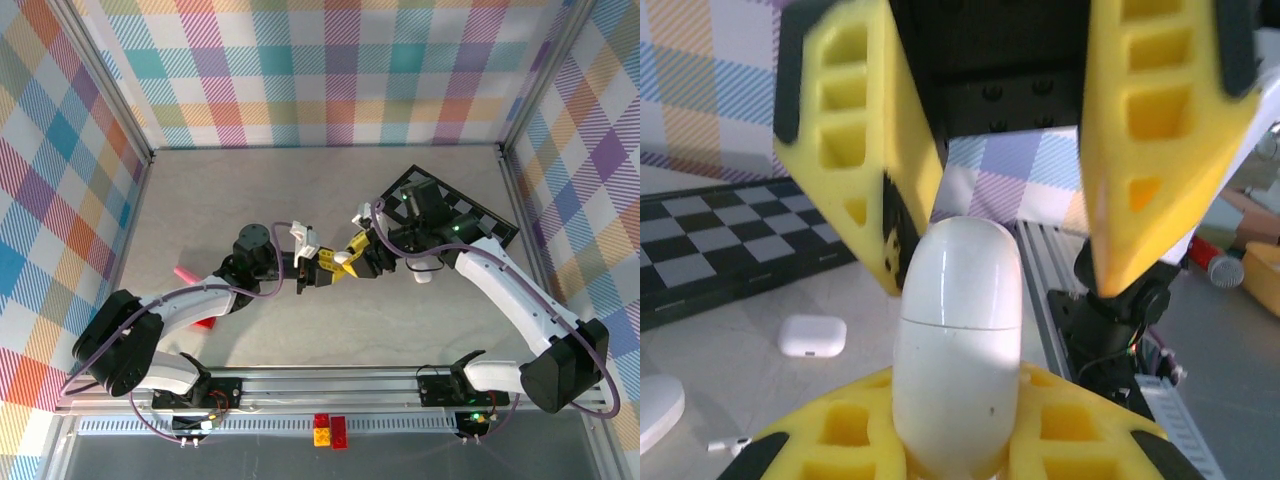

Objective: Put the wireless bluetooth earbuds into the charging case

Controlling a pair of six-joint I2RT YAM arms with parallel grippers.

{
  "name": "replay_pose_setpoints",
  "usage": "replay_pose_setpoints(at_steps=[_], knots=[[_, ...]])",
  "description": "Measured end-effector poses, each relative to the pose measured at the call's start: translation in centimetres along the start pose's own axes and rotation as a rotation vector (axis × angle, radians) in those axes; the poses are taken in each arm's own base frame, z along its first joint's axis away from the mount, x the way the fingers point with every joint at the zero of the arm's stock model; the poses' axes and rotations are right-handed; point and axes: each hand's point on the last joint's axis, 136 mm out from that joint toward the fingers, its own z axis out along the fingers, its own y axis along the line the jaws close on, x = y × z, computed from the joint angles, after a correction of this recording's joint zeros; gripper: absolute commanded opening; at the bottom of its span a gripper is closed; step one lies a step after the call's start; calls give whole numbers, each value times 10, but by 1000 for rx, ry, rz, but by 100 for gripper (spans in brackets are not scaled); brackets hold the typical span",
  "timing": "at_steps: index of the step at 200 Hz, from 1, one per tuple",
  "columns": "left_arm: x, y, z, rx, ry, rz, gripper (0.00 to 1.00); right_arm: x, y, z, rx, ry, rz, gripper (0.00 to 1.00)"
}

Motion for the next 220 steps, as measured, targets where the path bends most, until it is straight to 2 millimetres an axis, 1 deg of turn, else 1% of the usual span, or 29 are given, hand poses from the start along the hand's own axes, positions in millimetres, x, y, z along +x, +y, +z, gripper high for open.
replay_pose_setpoints(at_steps=[5, 31, 46, 65, 72, 76, 86, 90, 105, 160, 183, 204, 220], knots=[[-2, 0, 0, 0, -8, -3, 1, 0, -1, 0, 0, -4, 2, 45], [-11, -2, -1, 4, -46, 3, 1, -5, -2, -1, -1, -22, 8, 32], [-12, -1, -1, 1, -50, -6, 1, -7, -1, -1, -8, -31, 4, 29], [-13, -2, -2, 4, -55, -11, 1, -7, 0, -1, -10, -34, -7, 17], [-13, -2, -2, 4, -56, -16, 3, -8, 0, -1, -10, -34, -13, 15], [-13, -2, -2, 5, -57, -18, 5, -8, 0, -2, -10, -36, -23, 15], [-13, -3, -2, 7, -57, -22, 16, -8, 1, -2, -9, -37, -31, 15], [-13, -3, -2, 8, -57, -23, 18, -8, 1, -2, -9, -36, -34, 15], [-13, -2, -2, 9, -58, -26, 20, -8, 1, -3, -7, -37, -42, 15], [-5, 0, 1, 20, -38, -49, 37, 0, -1, -3, 10, 0, -50, 14], [2, 3, 3, 11, -2, -50, 38, 0, -3, -3, 13, 15, -52, 14], [7, 5, 3, 5, 38, -48, 43, 0, -4, -3, 14, 32, -49, 14], [9, 5, 2, 2, 58, -46, 45, 1, -5, -2, 12, 44, -49, 14]])
